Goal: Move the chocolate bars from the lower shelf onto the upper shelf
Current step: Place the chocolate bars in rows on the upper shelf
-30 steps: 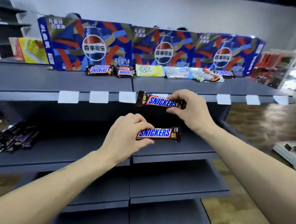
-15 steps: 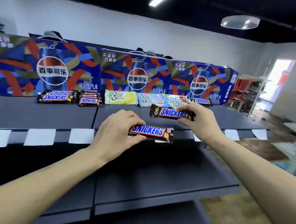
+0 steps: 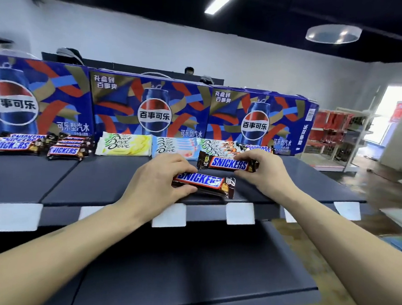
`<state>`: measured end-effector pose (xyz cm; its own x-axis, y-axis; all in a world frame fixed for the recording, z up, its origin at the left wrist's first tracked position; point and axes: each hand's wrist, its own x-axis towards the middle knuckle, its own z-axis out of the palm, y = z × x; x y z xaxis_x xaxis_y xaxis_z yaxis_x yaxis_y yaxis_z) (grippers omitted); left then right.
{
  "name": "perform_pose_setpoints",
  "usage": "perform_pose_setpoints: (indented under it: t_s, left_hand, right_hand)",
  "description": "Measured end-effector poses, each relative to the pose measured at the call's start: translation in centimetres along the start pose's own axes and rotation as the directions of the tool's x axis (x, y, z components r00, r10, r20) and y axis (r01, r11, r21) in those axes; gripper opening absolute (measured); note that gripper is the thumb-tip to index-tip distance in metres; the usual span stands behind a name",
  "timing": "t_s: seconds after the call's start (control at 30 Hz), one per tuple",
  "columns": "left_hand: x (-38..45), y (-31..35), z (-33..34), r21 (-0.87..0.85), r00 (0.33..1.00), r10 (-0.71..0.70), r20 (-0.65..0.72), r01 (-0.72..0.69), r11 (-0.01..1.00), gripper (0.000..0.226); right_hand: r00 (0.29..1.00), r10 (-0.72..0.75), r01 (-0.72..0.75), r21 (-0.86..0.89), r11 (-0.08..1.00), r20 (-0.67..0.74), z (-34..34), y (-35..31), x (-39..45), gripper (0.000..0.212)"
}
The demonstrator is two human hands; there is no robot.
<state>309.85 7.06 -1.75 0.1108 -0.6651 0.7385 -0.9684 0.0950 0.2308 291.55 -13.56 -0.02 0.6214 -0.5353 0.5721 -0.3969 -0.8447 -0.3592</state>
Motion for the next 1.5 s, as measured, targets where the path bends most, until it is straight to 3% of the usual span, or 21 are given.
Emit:
perform_pose_setpoints:
  t_s: [0.23, 0.7, 1.3, 1.5]
  left_hand:
    - [4.1, 4.9, 6.1, 0.047, 0.998, -0.053, 0.013, 0.053, 0.998, 0.033]
    - [10.6, 10.4, 15.3, 0.071, 0.994, -0.105, 0.032, 0.103, 0.992, 0.035]
    - [15.5, 7.9, 19.9, 0.191, 0.972, -0.121, 0.202, 0.082, 0.978, 0.043]
    - [16.7, 7.8, 20.4, 0.313, 0.959, -0.138, 0.247, 0.056, 0.948, 0.042]
  right_hand:
    - [0.997, -0.060, 0.060, 0.013, 0.998, 0.044, -3.1, 7.8, 1.8, 0.033]
    - [0.995, 0.007, -0.013, 0.063, 0.998, 0.097, -5.2, 18.7, 4.7, 0.035]
    - [0.970, -0.025, 0.007, 0.076, 0.997, 0.244, -2.0, 21.5, 11.5, 0.031]
    - [0.960, -0.025, -0.003, 0.102, 0.995, 0.279, -2.6, 21.9, 12.3, 0.037]
